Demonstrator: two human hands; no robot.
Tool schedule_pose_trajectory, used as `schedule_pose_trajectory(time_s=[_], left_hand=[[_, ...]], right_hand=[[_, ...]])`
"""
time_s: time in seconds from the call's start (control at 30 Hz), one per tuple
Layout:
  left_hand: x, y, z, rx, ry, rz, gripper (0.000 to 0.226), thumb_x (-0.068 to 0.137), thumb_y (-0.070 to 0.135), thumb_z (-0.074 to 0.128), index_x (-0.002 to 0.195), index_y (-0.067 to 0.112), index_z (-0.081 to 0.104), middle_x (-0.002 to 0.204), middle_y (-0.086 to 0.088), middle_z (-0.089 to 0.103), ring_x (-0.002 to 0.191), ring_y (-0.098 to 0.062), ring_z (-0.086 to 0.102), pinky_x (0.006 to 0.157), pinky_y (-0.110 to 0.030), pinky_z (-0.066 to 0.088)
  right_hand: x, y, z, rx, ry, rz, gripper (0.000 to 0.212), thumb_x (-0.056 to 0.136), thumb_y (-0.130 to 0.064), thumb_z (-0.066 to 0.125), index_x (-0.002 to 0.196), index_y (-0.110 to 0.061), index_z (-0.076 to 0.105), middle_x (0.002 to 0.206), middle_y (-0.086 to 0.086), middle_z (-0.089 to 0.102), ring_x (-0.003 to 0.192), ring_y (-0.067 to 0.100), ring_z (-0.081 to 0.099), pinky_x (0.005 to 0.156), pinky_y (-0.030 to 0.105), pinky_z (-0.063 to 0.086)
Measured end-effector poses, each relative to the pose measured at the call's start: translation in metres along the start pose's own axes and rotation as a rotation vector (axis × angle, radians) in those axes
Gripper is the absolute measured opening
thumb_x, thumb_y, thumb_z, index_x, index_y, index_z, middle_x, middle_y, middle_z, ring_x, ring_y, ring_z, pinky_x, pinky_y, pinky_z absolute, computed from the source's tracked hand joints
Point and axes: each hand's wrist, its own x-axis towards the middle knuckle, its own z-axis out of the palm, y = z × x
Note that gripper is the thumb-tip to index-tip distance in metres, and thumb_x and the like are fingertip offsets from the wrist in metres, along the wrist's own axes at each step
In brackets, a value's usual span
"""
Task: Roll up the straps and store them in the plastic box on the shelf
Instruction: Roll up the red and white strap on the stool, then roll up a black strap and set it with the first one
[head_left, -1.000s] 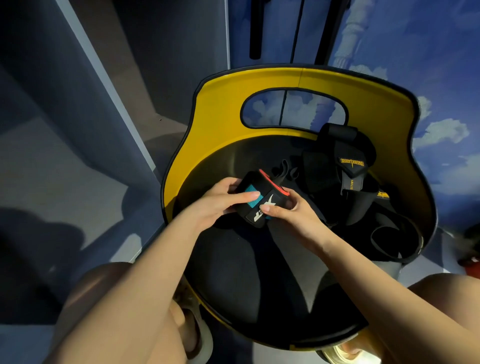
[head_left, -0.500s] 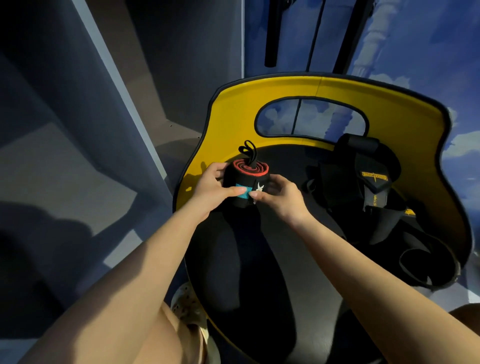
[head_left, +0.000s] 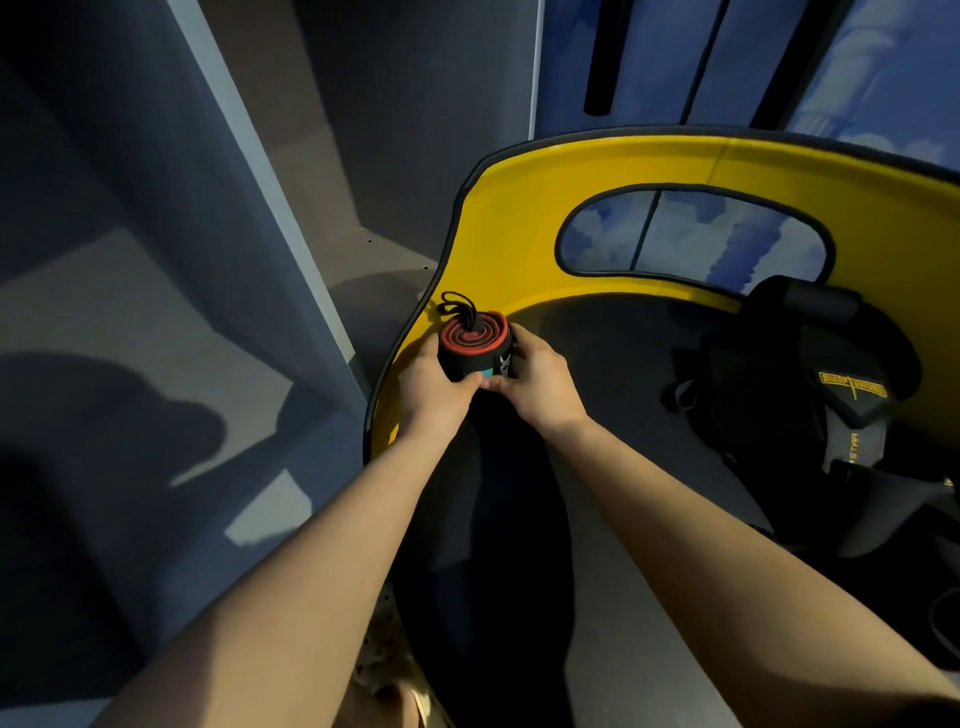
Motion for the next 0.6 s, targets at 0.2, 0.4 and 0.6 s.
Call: schedule_pose_trajectory(time_s=[0.2, 0.4, 0.6], left_hand=[[0.007, 0.003, 0.008, -0.114, 0.091, -0.123, 0.065, 0.079, 0.010, 0.071, 0.136, 0.009, 0.042, 0.133, -0.011, 0.055, 0.124, -0.025, 0.051, 0.099, -0.032, 0.042], [0.013, -0.005, 0.019, -0.391, 0.175, -0.259, 0.057, 0.069, 0.000, 0.075, 0.123, 0.013, 0.059, 0.123, -0.007, 0.064, 0.116, -0.021, 0.058, 0.103, -0.041, 0.044], [0.010, -0.009, 0.020, -0.428, 0.167, -0.265, 0.059, 0.075, 0.003, 0.072, 0.131, 0.014, 0.054, 0.128, -0.006, 0.060, 0.121, -0.020, 0.054, 0.105, -0.036, 0.041]], right_hand=[[0.012, 0.000, 0.013, 0.011, 0.008, -0.032, 0.059, 0.075, -0.009, 0.074, 0.130, -0.014, 0.051, 0.124, 0.004, 0.059, 0.116, 0.014, 0.051, 0.087, 0.009, 0.029], [0.018, 0.001, 0.018, 0.041, -0.024, -0.004, 0.061, 0.077, -0.008, 0.073, 0.133, -0.015, 0.049, 0.126, 0.005, 0.058, 0.116, 0.013, 0.051, 0.095, 0.019, 0.037], [0.014, 0.000, 0.019, 0.072, -0.055, 0.032, 0.064, 0.079, -0.006, 0.072, 0.136, -0.017, 0.044, 0.129, 0.005, 0.056, 0.120, 0.017, 0.050, 0.099, 0.024, 0.037]])
